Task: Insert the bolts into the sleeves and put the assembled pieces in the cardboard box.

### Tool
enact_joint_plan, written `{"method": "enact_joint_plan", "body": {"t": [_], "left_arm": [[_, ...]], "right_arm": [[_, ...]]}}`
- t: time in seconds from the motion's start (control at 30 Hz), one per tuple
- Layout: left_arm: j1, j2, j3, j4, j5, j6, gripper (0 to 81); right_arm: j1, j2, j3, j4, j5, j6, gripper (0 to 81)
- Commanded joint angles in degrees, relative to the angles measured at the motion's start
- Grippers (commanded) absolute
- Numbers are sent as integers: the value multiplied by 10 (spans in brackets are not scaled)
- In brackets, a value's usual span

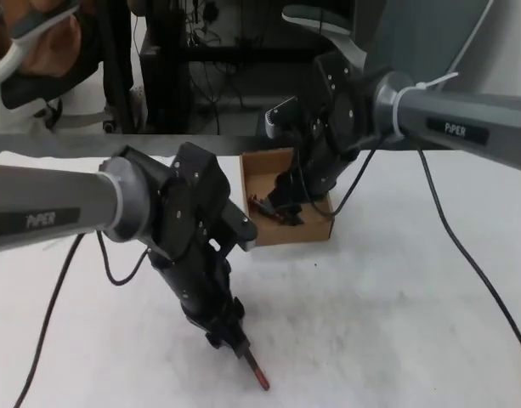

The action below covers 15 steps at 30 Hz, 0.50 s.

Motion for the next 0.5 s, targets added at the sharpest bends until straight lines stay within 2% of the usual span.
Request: {"method": "enact_joint_plan", "body": {"t": [0.0,0.13,0.23,0.47], "left_arm": [[-6,3,-5,-19,0,4,522],[-10,16,-11,-15,-35,3,445],[-10,28,-12,-12,-39,3,379],[-10,38,-12,-8,-35,-11,375]], "right_arm": [[-2,-25,-7,58,-11,-5,568],[0,-47,-5,132,-76,-5,568],[7,-58,-5,191,-91,-11,568],[42,-62,1,257,-91,-52,568]]}}
